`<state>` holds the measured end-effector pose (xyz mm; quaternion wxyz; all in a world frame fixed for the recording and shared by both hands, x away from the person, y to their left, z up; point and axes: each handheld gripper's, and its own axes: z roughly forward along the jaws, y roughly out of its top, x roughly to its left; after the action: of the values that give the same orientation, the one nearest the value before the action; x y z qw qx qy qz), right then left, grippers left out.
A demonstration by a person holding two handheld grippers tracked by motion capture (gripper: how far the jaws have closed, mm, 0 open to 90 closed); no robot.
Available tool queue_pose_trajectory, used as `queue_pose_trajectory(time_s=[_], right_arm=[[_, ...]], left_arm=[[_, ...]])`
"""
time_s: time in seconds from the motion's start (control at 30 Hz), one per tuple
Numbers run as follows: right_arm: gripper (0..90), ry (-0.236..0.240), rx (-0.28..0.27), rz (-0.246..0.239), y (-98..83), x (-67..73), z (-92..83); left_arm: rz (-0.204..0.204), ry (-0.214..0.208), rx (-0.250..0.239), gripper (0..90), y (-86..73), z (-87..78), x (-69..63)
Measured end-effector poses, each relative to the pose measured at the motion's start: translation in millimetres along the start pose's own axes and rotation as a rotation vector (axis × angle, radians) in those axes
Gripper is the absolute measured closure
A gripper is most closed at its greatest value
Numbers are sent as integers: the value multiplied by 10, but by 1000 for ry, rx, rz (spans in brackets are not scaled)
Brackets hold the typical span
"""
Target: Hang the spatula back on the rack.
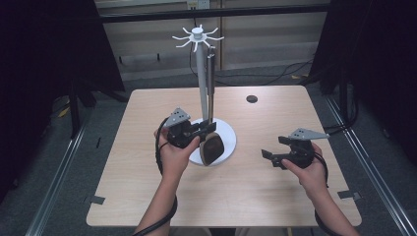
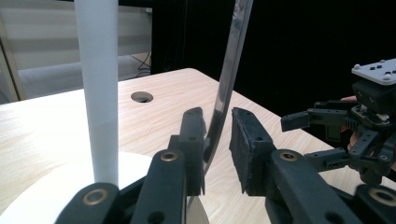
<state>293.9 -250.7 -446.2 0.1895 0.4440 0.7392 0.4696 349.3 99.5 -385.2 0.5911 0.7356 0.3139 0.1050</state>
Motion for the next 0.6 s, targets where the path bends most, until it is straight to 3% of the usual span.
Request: queue_pose_trajectory(time_s=[0.6], right_arm=[[121,-5,-1,0,-7,-12,-10]], left_arm=[[-11,-10,21,616,-36,25,47]])
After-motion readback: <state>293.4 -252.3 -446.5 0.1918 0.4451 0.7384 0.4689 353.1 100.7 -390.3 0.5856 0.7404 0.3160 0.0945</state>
